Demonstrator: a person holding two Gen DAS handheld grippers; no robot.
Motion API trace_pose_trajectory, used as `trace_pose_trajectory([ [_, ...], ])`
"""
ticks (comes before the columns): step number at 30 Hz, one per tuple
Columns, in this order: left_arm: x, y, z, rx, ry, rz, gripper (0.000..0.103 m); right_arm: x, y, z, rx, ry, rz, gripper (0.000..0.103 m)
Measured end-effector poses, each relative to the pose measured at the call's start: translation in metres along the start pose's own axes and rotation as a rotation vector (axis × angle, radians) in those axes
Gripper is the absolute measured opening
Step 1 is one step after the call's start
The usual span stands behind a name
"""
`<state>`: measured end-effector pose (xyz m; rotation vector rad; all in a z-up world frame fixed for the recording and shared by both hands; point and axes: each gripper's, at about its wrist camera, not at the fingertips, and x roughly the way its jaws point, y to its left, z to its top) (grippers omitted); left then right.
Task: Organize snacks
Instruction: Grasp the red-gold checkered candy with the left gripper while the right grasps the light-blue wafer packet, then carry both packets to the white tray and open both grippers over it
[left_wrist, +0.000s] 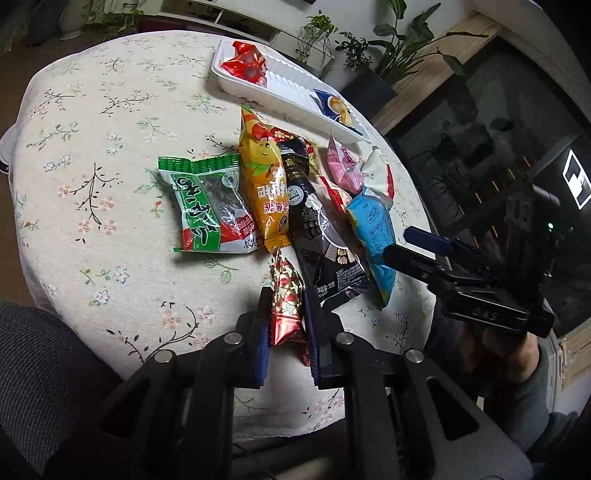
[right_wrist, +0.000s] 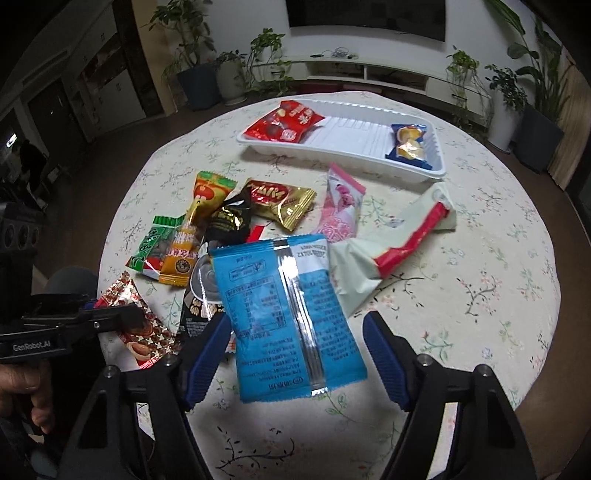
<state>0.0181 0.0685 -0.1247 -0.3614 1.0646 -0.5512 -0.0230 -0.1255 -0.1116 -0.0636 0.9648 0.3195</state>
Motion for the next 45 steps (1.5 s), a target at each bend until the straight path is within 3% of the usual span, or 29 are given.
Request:
trace_pose_trajectory([
  [7, 0.002, -0.004, -0.002, 0.033, 0.005, 0.020, 0.014, 0.019, 0.007, 0.000, -0.053, 0.051, -0.018, 0.076],
  [17, 0.009, -0.013, -0.001, 0.062, 0.011, 0.023, 0.014, 0.018, -0.002, 0.000, -0.004, 0.043, 0.057, 0.053],
  [25, 0.008, -0.012, 0.000, 0.062, 0.015, 0.013, 0.014, 0.012, -0.008, -0.002, 0.047, 0.023, 0.087, 0.042],
  [45, -0.016, -0.002, 0.006, 0.053, -0.014, -0.012, 0.012, -0.025, -0.020, -0.004, 0.154, -0.081, 0.168, 0.041],
])
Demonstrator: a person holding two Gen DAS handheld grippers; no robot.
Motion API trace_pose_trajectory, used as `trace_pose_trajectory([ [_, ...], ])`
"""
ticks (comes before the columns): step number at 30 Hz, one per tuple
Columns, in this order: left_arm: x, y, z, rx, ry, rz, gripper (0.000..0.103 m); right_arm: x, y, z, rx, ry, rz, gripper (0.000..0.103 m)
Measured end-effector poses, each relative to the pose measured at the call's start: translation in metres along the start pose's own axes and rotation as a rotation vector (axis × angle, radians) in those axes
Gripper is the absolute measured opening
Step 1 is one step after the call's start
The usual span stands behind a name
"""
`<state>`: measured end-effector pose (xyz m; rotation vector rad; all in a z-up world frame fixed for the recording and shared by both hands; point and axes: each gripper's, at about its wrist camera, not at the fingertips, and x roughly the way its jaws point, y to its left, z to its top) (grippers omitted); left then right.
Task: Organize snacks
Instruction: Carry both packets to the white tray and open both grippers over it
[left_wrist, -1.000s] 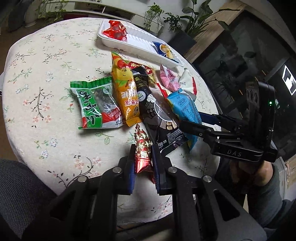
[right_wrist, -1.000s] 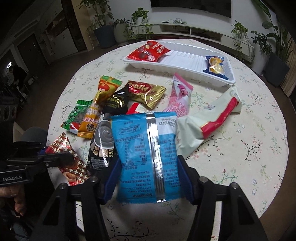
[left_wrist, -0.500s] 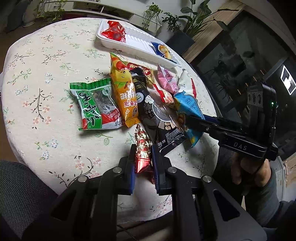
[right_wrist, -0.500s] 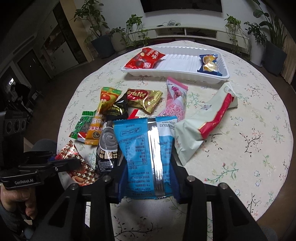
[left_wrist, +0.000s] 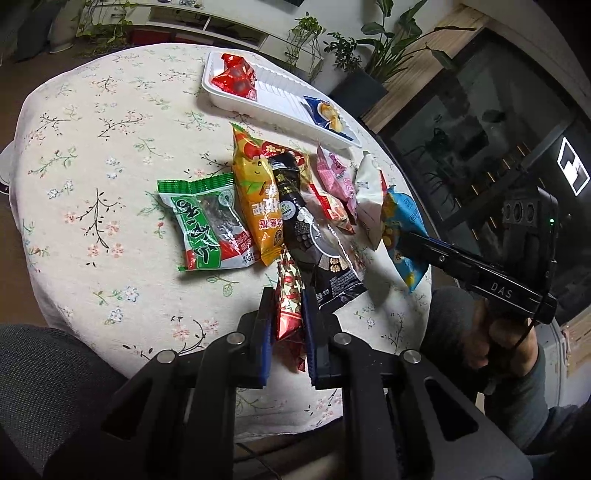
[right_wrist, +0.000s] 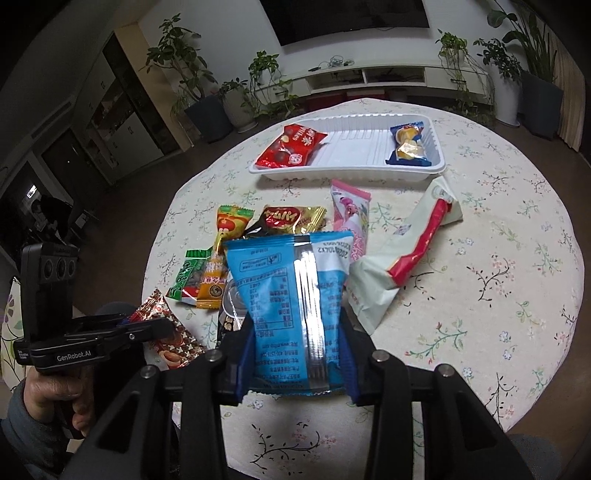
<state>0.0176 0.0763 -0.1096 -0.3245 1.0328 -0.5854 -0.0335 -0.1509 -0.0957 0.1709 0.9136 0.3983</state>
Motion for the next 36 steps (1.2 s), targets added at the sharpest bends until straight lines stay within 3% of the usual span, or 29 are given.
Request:
trace_pose_trajectory([
  [10, -0.021, -0.003, 0.017, -0.002, -0.053, -0.023, 0.012, -0.009, -0.009, 0.003, 0.032, -0.027, 0.018, 0.041],
  [19, -0.038, -0.003, 0.065, 0.026, -0.117, -0.037, 0.012, -0.026, -0.038, 0.021, 0.096, -0.081, -0.013, 0.041],
  [28, -0.037, -0.015, 0.139, 0.089, -0.141, -0.043, 0.012, -0.055, -0.069, 0.060, 0.139, -0.174, -0.073, 0.041],
  [36, 0.000, -0.032, 0.237, 0.143, -0.111, -0.031, 0.012, -0.059, -0.079, 0.134, 0.135, -0.252, -0.076, 0.041],
])
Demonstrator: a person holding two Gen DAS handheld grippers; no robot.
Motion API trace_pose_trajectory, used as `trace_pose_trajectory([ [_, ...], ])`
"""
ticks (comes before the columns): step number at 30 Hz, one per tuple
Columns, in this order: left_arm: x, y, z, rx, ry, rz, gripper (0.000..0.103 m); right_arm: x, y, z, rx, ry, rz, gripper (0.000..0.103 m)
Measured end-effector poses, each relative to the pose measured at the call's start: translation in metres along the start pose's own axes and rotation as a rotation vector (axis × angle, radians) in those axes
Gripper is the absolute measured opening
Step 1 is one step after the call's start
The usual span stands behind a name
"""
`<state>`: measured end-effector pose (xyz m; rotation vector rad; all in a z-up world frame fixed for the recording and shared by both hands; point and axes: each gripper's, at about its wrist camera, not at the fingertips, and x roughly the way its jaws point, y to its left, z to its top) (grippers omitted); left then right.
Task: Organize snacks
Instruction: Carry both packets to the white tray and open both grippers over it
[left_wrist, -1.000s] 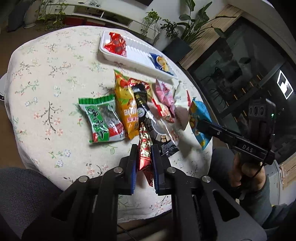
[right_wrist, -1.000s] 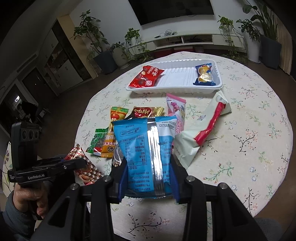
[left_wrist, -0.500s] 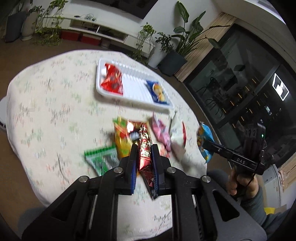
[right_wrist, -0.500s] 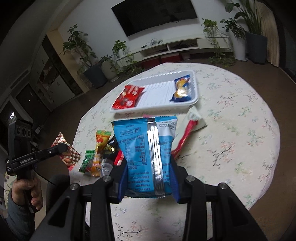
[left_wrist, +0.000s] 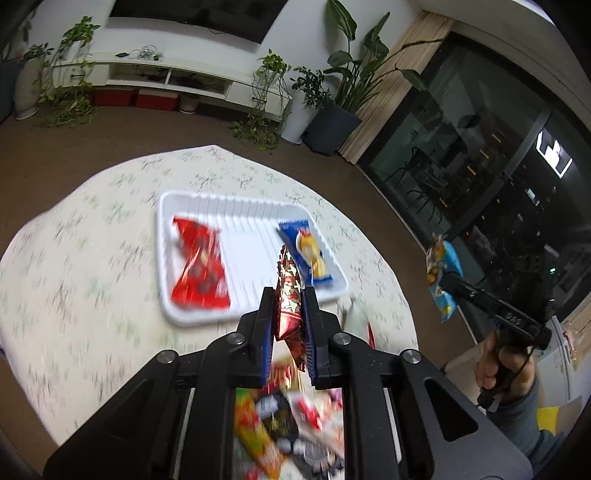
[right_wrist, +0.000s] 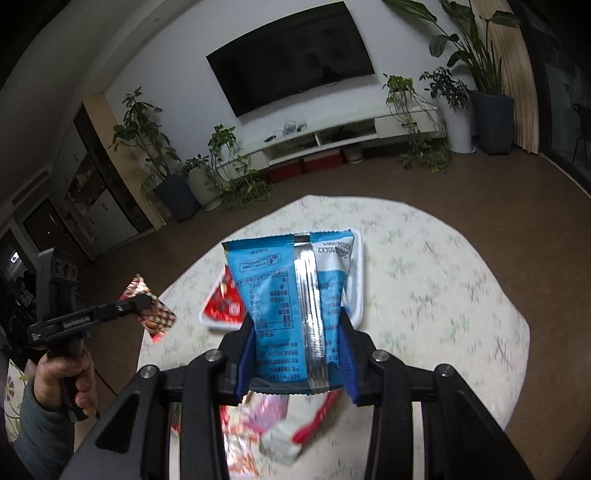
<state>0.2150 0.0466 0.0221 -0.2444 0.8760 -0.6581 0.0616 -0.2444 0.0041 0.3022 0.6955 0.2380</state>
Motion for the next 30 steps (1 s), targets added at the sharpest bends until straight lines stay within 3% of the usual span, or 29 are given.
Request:
trace_pose_trajectory([
  [5, 0.054, 0.003, 0.056, 0.004, 0.048, 0.030, 0.012, 0.048, 0.012, 0.045, -0.013, 0.015, 0.008, 0.041],
  [9, 0.096, 0.016, 0.076, -0.008, 0.096, 0.059, 0.012, 0.093, 0.017, 0.060, -0.032, 0.069, -0.019, 0.041],
  [17, 0.165, 0.047, 0.073, -0.031, 0.169, 0.100, 0.012, 0.185, 0.013, 0.055, -0.068, 0.211, -0.095, 0.041],
  [30, 0.206, 0.060, 0.053, 0.018, 0.225, 0.190, 0.014, 0.237, 0.013, 0.034, -0.156, 0.291, -0.196, 0.042],
])
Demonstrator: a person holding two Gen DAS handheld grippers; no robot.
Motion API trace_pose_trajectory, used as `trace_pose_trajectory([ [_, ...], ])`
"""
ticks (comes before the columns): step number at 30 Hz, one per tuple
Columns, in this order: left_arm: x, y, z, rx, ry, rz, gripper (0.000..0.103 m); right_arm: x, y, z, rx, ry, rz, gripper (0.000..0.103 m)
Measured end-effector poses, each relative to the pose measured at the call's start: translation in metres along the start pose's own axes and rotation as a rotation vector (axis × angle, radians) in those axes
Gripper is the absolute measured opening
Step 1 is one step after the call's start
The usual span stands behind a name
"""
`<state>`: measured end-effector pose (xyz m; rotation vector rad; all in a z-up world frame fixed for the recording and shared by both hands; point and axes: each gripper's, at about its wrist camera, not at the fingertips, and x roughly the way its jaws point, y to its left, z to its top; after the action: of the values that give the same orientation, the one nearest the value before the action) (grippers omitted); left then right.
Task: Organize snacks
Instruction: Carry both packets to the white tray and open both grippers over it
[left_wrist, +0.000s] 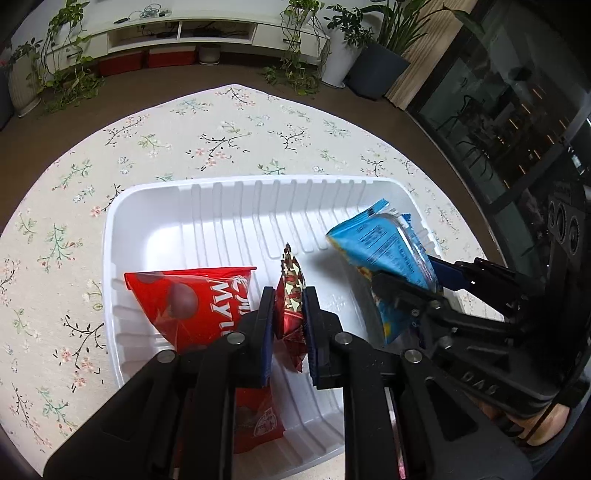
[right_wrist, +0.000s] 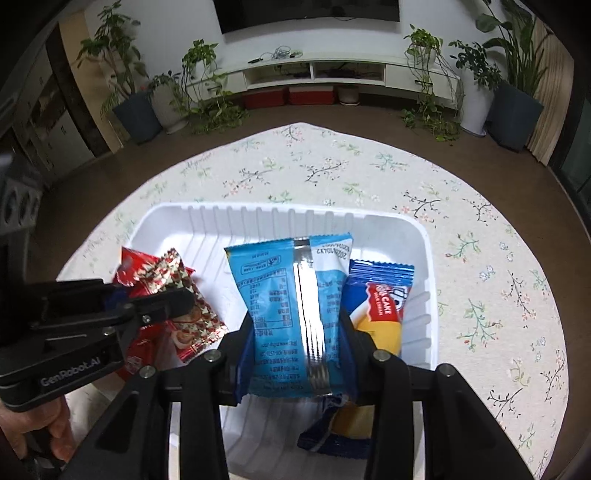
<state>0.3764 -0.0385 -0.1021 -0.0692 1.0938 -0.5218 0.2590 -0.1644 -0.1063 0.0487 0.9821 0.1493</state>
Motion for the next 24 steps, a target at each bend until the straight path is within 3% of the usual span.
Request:
trace_pose_trajectory([
  [8, 0.002, -0.002, -0.003, 0.009, -0.003, 0.028, 0.018, 0.011, 0.010, -0.005, -0.055, 0.015, -0.042, 0.046],
  [14, 0.002, -0.008, -0.004, 0.023, -0.007, 0.052, 0.031, 0.010, 0.009, -0.007, -0.062, 0.020, -0.047, 0.050],
  [16, -0.001, -0.007, -0.004, 0.017, -0.013, 0.050, 0.046, 0.009, 0.008, -0.007, -0.059, 0.023, -0.045, 0.052],
  [19, -0.015, -0.009, -0.005, 0.020, -0.039, 0.058, 0.065, 0.001, 0.010, -0.007, -0.058, 0.006, -0.045, 0.063],
  [22, -0.035, -0.014, -0.006, 0.033, -0.068, 0.086, 0.077, -0.012, 0.011, -0.005, -0.053, -0.025, -0.044, 0.073],
  [24, -0.055, -0.017, -0.009, 0.035, -0.098, 0.092, 0.084, -0.026, 0.012, -0.004, -0.046, -0.051, -0.045, 0.074],
])
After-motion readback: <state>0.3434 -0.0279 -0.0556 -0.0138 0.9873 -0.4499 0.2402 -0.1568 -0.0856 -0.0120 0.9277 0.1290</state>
